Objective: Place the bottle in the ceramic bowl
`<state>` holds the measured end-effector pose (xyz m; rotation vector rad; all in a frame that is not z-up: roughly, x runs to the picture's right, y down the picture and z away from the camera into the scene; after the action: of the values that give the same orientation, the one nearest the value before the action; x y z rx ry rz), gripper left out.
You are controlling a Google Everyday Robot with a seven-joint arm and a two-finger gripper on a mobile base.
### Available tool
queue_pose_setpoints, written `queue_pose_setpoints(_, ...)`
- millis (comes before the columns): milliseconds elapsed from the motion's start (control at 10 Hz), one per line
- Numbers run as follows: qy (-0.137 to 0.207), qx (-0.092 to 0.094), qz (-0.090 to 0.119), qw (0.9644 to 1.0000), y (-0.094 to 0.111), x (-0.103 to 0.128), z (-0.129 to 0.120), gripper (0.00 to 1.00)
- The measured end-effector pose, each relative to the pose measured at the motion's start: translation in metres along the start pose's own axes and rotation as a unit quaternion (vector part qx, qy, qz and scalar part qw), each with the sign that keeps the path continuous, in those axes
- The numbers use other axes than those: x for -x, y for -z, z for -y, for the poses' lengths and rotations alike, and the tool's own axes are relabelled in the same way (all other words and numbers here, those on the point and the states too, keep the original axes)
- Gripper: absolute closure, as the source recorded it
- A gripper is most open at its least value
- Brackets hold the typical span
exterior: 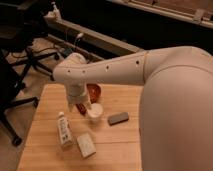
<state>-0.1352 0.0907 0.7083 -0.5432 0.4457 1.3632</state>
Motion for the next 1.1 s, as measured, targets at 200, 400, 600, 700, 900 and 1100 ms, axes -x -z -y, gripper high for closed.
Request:
queue_pose_setpoints(200, 0.057, 0.001, 0.023, 0.9981, 0.001, 0.006, -0.039, 0.35)
queue_pose_setpoints(400, 0.103, 0.013, 0.033, 0.994, -0.004, 0.004, -0.074, 0.35)
queue_pose_setpoints(600, 0.148, 0.028, 0.038, 0.9878, -0.019, 0.0, -0.103, 0.35)
queue_pose_setpoints(700, 0.164, 0.033, 0.039, 0.9852, -0.028, 0.0, -0.113, 0.35)
queue_pose_setpoints(900, 0.188, 0.032, 0.038, 0.9809, -0.05, 0.002, -0.123, 0.35)
queue_pose_setpoints(1100, 0.201, 0.015, 0.032, 0.979, -0.072, 0.005, -0.121, 0.35)
